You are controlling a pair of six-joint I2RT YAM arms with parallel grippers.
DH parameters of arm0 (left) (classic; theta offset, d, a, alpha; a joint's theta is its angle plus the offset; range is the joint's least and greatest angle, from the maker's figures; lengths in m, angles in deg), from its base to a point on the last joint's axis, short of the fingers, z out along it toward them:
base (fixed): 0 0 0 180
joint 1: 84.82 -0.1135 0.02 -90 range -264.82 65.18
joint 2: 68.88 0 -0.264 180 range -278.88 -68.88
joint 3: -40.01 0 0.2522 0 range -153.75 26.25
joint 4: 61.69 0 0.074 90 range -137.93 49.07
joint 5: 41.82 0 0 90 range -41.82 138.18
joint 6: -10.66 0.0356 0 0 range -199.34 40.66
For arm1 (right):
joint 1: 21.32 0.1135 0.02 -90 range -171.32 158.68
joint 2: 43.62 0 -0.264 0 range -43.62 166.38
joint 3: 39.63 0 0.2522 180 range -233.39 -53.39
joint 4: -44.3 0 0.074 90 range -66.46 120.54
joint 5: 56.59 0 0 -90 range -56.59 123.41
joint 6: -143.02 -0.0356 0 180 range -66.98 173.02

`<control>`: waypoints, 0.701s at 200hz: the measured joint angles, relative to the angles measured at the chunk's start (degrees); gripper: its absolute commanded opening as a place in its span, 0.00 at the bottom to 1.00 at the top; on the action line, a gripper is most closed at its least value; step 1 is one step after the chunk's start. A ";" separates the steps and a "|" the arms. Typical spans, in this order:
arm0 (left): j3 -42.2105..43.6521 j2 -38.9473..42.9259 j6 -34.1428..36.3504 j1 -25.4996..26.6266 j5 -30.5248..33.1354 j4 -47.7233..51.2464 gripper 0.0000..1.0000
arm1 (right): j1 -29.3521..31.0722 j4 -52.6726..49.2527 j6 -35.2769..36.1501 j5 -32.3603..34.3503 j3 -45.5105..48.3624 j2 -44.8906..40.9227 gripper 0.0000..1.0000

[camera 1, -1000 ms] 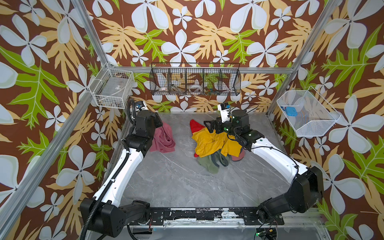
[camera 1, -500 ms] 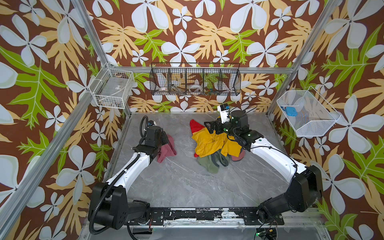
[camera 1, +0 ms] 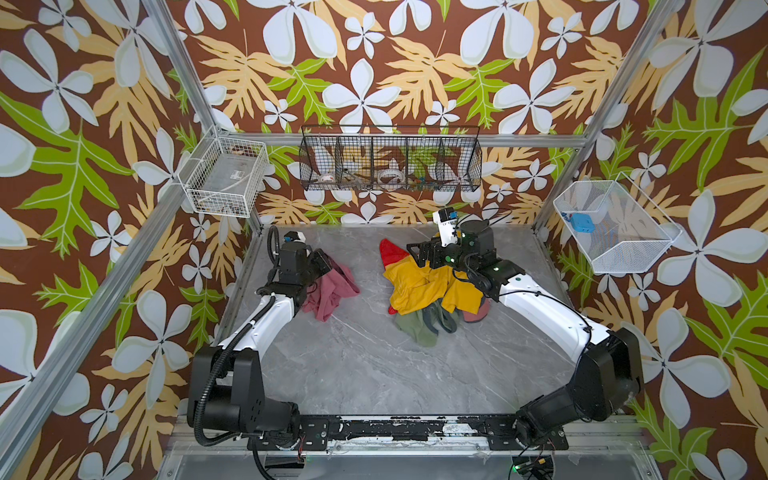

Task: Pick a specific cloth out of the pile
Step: 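Lower the pink sweater onto the table beside the pile with the left gripper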

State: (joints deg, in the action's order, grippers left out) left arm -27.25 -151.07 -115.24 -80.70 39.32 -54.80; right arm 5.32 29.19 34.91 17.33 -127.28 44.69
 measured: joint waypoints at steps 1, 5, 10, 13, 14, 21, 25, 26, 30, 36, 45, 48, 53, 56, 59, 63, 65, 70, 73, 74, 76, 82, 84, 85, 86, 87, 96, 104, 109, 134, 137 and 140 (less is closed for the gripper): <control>0.00 -0.11 0.00 -0.11 -0.15 -0.02 0.00 | 0.00 0.00 0.00 0.00 0.00 0.00 0.97; 0.00 -0.42 0.00 -0.39 -0.44 -0.13 0.00 | 0.00 0.00 -0.04 0.02 -0.02 0.02 0.97; 0.00 -0.94 0.00 -0.74 -0.72 -0.20 0.00 | 0.00 0.00 -0.15 0.02 -0.09 0.09 0.96; 0.07 -1.25 0.00 -0.87 -0.85 -0.22 0.00 | 0.00 0.02 -0.15 0.04 -0.15 0.11 0.96; 0.09 -1.31 0.00 -0.92 -0.92 -0.24 0.00 | 0.00 0.00 -0.15 0.04 -0.17 0.13 0.96; 0.44 -1.97 0.02 -1.44 -1.38 -0.50 0.00 | 0.00 0.02 -0.17 0.11 -0.31 0.26 0.96; 0.72 -2.34 0.00 -1.73 -1.81 -0.59 0.00 | 0.00 0.00 -0.26 0.17 -0.39 0.35 0.96; 0.79 -2.40 0.00 -1.77 -1.88 -0.61 0.00 | 0.00 0.02 -0.31 0.20 -0.42 0.37 0.96; 1.14 -2.73 -0.02 -2.10 -2.34 -0.63 0.00 | 0.00 0.00 -0.55 0.28 -0.50 0.46 0.96; 1.70 -3.13 -0.09 -2.60 -2.54 -0.61 0.00 | 0.00 -0.02 -0.76 0.61 -0.68 0.63 0.96; 2.64 -3.56 -0.22 -3.54 -2.45 -0.57 0.00 | 0.00 0.00 -0.76 1.07 -0.92 0.85 0.96; 2.95 -3.63 -0.24 -3.85 -2.27 -0.57 0.00 | 0.00 0.02 -0.76 1.05 -1.01 0.87 0.96; 3.39 -3.69 -0.24 -4.28 -1.84 -0.50 0.00 | 0.00 0.00 -0.81 1.05 -1.05 0.92 0.95; 3.69 -3.72 -0.24 -4.61 -1.64 -0.37 0.00 | 0.00 -0.04 -0.83 1.07 -1.09 0.94 0.95; 3.87 -3.72 -0.24 -4.87 -1.55 -0.17 0.00 | 0.00 -0.04 -0.94 1.07 -1.11 0.94 0.95; 4.09 -3.72 -0.22 -5.18 -1.40 0.00 0.00 | 0.00 0.04 -1.07 1.07 -1.14 0.96 0.95; 4.20 -3.72 -0.20 -5.35 -1.14 0.09 0.00 | 0.00 0.04 -1.07 1.11 -1.16 0.96 0.95; 4.39 -3.72 -0.17 -5.73 -0.22 0.31 0.00 | 0.00 0.04 -1.16 1.11 -1.18 1.05 0.95; 4.50 -3.72 -0.13 -5.97 0.31 0.57 0.00 | 0.00 0.04 -1.18 1.14 -1.20 1.09 0.95; 4.50 -3.72 -0.11 -6.01 0.44 0.63 0.00 | 0.00 0.07 -1.18 1.14 -1.22 1.14 0.95; 4.55 -3.72 -0.04 -6.12 0.87 0.81 0.00 | 0.00 0.07 -1.18 1.14 -1.22 1.18 0.95; 4.70 -3.72 0.22 -6.51 1.77 1.22 0.00 | 0.00 0.13 -1.20 1.18 -1.25 1.38 0.94; 4.70 -3.72 0.31 -6.60 1.97 1.33 0.00 | 0.00 0.13 -1.25 1.22 -1.25 1.46 0.94; 4.72 -3.76 0.33 -6.67 2.16 1.42 0.00 | 0.00 0.13 -1.27 1.25 -1.25 1.51 0.94; 4.72 -3.76 0.35 -6.69 2.29 1.46 0.00 | 0.00 0.11 -1.31 1.29 -1.25 1.55 0.94; 4.72 -3.80 0.46 -6.75 2.51 1.57 0.00 | 0.00 0.11 -1.36 1.29 -1.25 1.57 0.94; 4.72 -4.31 1.38 -7.10 3.54 1.75 0.00 | 0.00 -0.04 -1.49 1.31 -1.40 2.05 0.93; 4.46 -5.14 1.81 -7.28 4.26 2.03 0.00 | 0.00 -0.17 -1.88 1.31 -1.77 2.56 0.93; 4.13 -5.95 2.08 -7.34 4.63 2.43 0.00 | 0.00 -0.28 -2.25 1.29 -2.01 2.84 0.93; 3.02 -8.98 3.67 -7.45 6.29 4.85 0.00 | 0.00 -0.35 -2.47 1.29 -3.08 3.74 0.92; 3.19 -9.14 3.91 -7.45 6.69 5.16 0.00 | 0.00 -0.35 -2.47 1.29 -3.13 3.74 0.92; 3.48 -9.20 4.11 -7.45 6.97 5.27 0.00 | 0.00 -0.35 -2.49 1.29 -3.13 3.74 0.92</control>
State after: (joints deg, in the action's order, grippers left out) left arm -23.77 -160.27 -111.13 -88.15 46.29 -49.53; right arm 5.32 28.84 32.42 18.62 -130.40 48.43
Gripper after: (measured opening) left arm 0.061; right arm 0.922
